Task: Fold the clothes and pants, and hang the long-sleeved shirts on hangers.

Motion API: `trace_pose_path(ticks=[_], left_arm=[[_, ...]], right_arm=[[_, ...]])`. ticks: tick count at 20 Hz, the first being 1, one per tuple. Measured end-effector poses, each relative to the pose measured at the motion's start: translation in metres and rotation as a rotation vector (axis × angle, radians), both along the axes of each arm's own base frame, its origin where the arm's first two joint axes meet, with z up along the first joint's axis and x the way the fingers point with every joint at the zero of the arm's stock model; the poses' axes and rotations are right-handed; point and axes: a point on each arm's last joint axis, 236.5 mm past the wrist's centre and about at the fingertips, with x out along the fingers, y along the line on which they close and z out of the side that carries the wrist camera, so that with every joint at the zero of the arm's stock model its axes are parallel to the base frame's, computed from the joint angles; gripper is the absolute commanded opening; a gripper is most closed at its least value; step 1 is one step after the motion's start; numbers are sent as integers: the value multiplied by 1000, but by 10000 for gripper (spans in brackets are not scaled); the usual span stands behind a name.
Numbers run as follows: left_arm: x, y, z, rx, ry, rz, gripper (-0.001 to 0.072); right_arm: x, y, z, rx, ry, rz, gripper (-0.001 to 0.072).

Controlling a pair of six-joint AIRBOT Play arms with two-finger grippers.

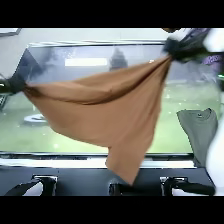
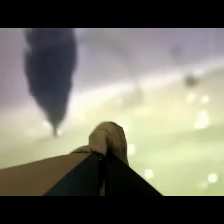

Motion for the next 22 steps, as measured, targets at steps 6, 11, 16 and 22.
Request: trace_pose_path(ticks=[6, 11, 16, 22], left_arm=[[37, 6, -146, -45, 203, 46, 33], [39, 11, -181, -82, 268, 99, 679], [20, 56, -141, -124, 305, 205, 678], [-68, 117, -102, -142, 337, 350, 660]], right_arm=[[62, 30, -178, 52, 233, 1, 60], [69, 49, -219, 142, 281, -6, 465], [50, 10, -172, 138, 292, 44, 472], [-40, -72, -169, 265, 468, 85, 410]])
